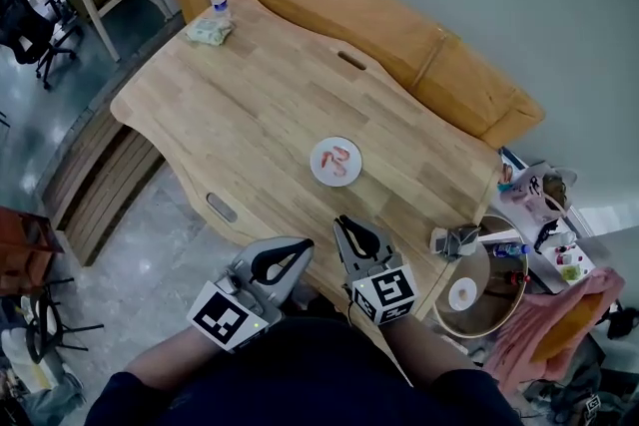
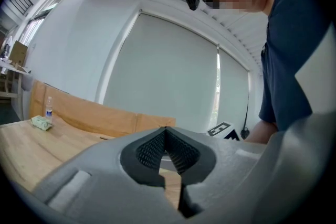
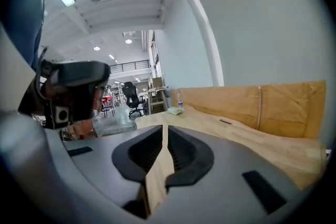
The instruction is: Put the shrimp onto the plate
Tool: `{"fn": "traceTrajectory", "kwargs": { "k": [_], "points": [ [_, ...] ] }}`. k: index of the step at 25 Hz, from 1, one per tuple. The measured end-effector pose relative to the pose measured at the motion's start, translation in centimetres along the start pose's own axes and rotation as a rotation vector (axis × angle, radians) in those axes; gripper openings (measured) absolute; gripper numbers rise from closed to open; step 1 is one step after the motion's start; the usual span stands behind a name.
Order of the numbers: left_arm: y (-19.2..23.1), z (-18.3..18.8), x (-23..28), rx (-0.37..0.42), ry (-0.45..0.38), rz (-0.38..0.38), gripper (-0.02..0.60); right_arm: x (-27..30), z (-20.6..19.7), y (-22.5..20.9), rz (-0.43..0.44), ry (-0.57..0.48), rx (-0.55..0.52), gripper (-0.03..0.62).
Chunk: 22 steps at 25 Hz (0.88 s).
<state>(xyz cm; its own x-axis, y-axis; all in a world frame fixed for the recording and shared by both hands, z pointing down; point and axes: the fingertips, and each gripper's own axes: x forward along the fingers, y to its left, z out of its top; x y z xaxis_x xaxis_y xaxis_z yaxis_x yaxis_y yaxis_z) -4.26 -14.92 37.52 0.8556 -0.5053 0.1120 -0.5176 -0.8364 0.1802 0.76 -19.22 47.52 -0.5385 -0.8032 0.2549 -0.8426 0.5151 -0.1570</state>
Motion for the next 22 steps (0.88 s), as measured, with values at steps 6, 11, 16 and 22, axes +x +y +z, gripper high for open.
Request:
{"fn": "traceTrajectory", "kwargs": {
  "k": [6, 11, 16, 22],
  "points": [
    [-1.0, 0.6, 0.0, 0.014, -0.023, -0.029, 0.003, -3.2, 3.6, 3.9, 0.047, -0.094, 0.0, 0.027],
    [-1.9, 0.2, -0.3, 0.024, -0.018, -0.047, 0.003, -5.4, 5.3, 5.5, 0.062, -0.13, -0.034, 0.021],
    [-2.6, -0.5, -0.4, 0.012, 0.002, -0.048, 0.003, -6.9, 6.0, 6.8, 0.069, -0.165, -0.077, 0.012],
    [-3.2, -0.9, -0.5, 0.016, 0.014, -0.054, 0.003, -7.5, 6.2, 7.3, 0.081, -0.196, -0.085, 0.009]
  ]
}}
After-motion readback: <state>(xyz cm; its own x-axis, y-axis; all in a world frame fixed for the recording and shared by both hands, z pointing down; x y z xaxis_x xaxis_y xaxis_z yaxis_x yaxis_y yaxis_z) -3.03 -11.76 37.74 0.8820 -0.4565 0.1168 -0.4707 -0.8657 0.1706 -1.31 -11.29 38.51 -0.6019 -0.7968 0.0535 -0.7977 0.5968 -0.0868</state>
